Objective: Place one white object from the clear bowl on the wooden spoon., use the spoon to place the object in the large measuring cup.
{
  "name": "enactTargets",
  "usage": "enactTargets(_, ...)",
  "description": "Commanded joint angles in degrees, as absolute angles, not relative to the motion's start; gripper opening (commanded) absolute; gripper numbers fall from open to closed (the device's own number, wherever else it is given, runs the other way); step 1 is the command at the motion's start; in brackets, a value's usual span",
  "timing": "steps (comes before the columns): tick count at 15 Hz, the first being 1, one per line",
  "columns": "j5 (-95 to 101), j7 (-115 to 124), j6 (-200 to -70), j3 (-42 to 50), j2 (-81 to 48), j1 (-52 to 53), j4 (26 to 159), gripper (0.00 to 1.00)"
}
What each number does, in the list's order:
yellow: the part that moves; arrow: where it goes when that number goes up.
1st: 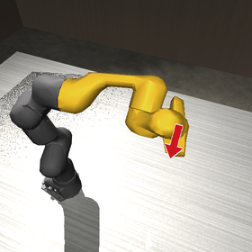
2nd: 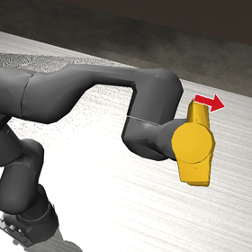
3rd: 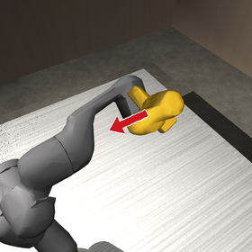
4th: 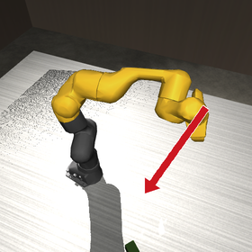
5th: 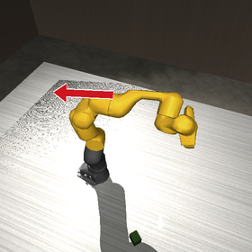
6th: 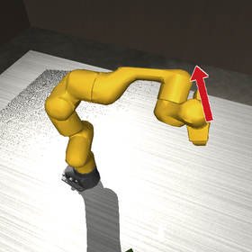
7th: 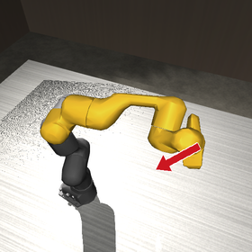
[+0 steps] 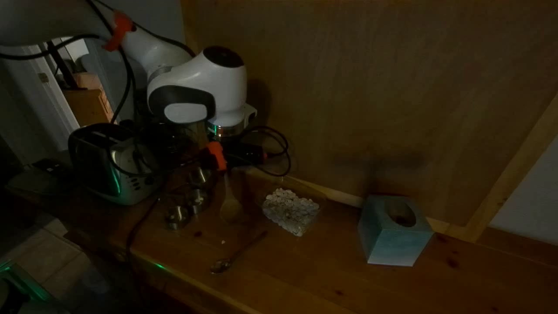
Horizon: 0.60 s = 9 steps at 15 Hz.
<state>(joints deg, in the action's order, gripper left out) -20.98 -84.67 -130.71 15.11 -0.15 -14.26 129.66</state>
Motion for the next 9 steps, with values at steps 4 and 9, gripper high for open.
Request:
enactTargets(4, -17.54, -79.77, -130.53, 15.39, -1.61, -15.31, 130.40, 0.15)
enactTargets(9, -17.96, -79.47, -130.76, 15.51, -2.87, -15.69, 130.03, 0.04)
